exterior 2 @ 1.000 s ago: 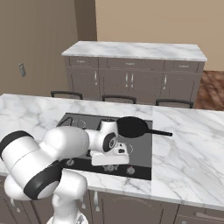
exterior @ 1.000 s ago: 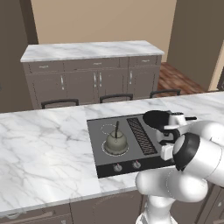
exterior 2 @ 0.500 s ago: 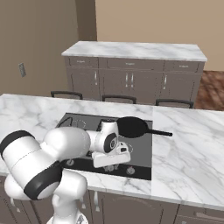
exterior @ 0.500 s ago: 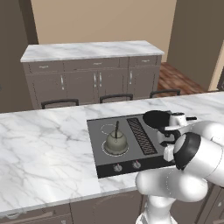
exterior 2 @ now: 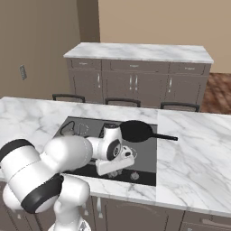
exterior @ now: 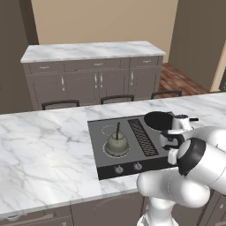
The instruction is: Pick the pan from the cabinet and place it on the stove. Then turn on the stove burner for the pan.
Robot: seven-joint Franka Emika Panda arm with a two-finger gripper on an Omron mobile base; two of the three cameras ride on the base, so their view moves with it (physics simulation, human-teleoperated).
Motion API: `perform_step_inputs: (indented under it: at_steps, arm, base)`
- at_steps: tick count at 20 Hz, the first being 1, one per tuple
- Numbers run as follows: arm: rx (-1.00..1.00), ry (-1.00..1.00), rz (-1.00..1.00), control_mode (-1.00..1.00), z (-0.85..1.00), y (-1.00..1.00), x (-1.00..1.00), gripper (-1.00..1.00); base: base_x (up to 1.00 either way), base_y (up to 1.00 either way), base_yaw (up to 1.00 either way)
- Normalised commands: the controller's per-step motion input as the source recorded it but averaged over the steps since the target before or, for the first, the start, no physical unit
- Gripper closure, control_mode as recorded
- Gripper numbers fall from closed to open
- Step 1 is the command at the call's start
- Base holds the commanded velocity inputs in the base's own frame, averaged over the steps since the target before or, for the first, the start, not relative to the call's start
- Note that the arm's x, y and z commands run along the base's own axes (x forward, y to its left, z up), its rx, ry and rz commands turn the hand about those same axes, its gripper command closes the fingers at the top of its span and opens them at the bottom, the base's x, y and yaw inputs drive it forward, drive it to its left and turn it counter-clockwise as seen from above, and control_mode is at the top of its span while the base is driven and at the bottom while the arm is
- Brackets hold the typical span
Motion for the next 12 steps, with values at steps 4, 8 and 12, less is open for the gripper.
perform_step_inputs:
  at_steps: [4, 8, 12]
  arm:
    - [0.02, -0.05, 0.23, -1.00, -0.48, 0.16, -0.40, 1.00]
    - [0.01, -0.03, 0.23, -1.00, -0.49, 0.18, -0.38, 1.00]
    - [0.00, -0.03, 0.24, -1.00, -0.51, 0.17, -0.36, 1.00]
  base:
    - [0.00, 0.00, 0.00]
    - [0.00, 0.00, 0.00]
    - [0.00, 0.00, 0.00]
